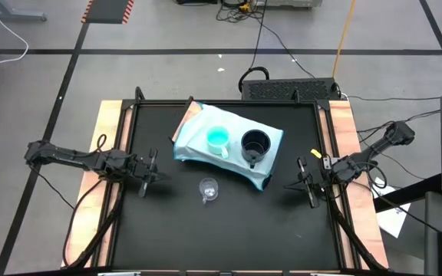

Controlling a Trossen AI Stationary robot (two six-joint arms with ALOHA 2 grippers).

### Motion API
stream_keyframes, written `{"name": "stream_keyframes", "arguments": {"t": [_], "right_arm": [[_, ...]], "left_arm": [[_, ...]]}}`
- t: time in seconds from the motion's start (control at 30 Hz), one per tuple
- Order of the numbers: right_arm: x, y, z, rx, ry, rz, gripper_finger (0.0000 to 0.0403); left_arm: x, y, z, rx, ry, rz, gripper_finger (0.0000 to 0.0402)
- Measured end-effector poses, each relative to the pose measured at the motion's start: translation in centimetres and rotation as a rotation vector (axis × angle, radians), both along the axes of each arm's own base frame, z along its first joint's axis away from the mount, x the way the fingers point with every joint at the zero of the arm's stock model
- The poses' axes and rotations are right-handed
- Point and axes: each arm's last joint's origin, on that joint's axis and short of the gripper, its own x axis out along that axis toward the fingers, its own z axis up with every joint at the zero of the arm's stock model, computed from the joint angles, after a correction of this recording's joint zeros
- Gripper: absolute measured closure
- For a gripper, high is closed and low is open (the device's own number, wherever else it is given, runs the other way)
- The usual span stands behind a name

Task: Stack small to large cups/mugs on shelf
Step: Put the transparent mug on the shelf

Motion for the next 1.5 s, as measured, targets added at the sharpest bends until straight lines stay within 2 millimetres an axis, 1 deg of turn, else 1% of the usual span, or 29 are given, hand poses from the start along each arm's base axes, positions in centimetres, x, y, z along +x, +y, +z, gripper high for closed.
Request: {"name": "stream_keyframes", "arguments": {"t": [0.57,0.67,0.77,0.9,1.1,1.33,1.5], "right_arm": [[0.0,0.0,0.0,-0.004,-0.005,0.0,0.0403],[0.0,0.0,0.0,-0.004,-0.005,0.001,0.0403],[0.0,0.0,0.0,-0.008,-0.006,0.001,0.0403],[0.0,0.0,0.1,-0.013,-0.011,0.001,0.0403],[0.0,0.0,0.2,-0.012,-0.026,0.002,0.0403],[0.0,0.0,0.2,-0.013,-0.026,0.001,0.0403],[0.0,0.0,0.2,-0.012,-0.025,0.002,0.0403]], "left_arm": [[0.0,0.0,-0.3,-0.006,0.031,0.0,0.0401],[0.0,0.0,-0.3,-0.047,0.039,0.006,0.04],[0.0,0.0,-0.2,-0.125,0.049,0.017,0.0401],[0.3,-0.2,-0.1,-0.152,0.054,0.015,0.0401],[1.2,-0.7,0.3,-0.148,-0.002,-0.017,0.0401],[2.6,-1.1,0.2,-0.13,0.005,-0.005,0.0401],[4.8,-1.6,2.0,-0.131,0.032,-0.004,0.0401]]}}
